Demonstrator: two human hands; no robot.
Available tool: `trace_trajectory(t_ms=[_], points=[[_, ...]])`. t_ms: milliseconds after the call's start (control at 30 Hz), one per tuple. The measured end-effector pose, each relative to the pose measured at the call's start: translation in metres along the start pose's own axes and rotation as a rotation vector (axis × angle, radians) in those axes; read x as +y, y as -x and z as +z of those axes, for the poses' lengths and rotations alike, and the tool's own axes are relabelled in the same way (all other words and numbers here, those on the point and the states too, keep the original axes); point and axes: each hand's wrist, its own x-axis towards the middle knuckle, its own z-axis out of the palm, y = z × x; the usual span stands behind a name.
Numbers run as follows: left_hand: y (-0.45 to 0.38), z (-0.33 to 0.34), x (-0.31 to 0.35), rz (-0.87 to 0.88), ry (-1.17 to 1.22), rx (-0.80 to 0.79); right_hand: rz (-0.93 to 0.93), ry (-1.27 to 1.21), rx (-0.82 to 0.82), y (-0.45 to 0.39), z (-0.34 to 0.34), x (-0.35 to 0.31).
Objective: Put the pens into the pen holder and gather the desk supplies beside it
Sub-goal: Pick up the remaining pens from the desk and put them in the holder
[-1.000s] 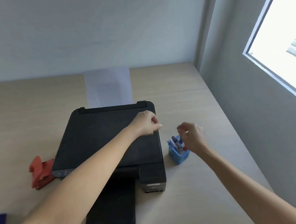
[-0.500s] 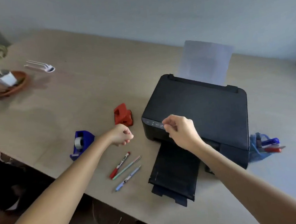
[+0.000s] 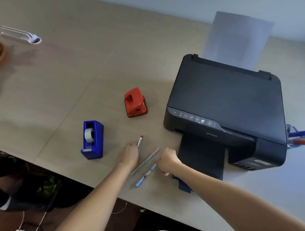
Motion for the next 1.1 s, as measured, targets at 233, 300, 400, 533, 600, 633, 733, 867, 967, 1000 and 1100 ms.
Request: trace_trajectory(t_ms=[233,300,400,533,600,633,733,867,967,1000,1100], points=[[0.019,0.018,-0.003,0.204,-0.097,-0.008,0.112,-0.075,-0.044,-0.028,0.015,-0.014],[0.021,0.020,-0.007,0.233,-0.168,0.039,0.134,-0.133,-0.016,-0.035,0.018,-0.012],[0.020,0.019,-0.015,0.250,-0.245,0.072,0.165,-0.425,0.037,-0.029,0.013,-0.010],[0.016,0.008,-0.022,0.192,-0.231,0.071,-0.015,-0.569,0.217,-0.016,0.000,0.012],[0.022,-0.007,-0.021,0.162,-0.107,0.021,-0.145,-0.635,0.412,0.005,-0.013,0.030],[0.028,-0.018,-0.019,0.162,-0.056,0.021,-0.222,-0.694,0.479,0.020,-0.021,0.039],[0.048,-0.050,0.001,0.249,0.077,0.153,-0.445,-0.837,0.609,0.074,-0.046,0.080],[0.085,-0.113,0.077,0.406,0.179,0.318,-0.479,-1.008,0.956,0.132,-0.070,0.155],[0.108,-0.141,0.156,0.605,0.106,0.360,-0.318,-1.106,1.276,0.163,-0.081,0.231],[0.111,-0.144,0.182,0.682,0.070,0.380,-0.229,-1.113,1.358,0.169,-0.082,0.257],[0.120,-0.131,0.267,0.875,0.025,0.323,0.006,-1.185,1.491,0.175,-0.077,0.327]])
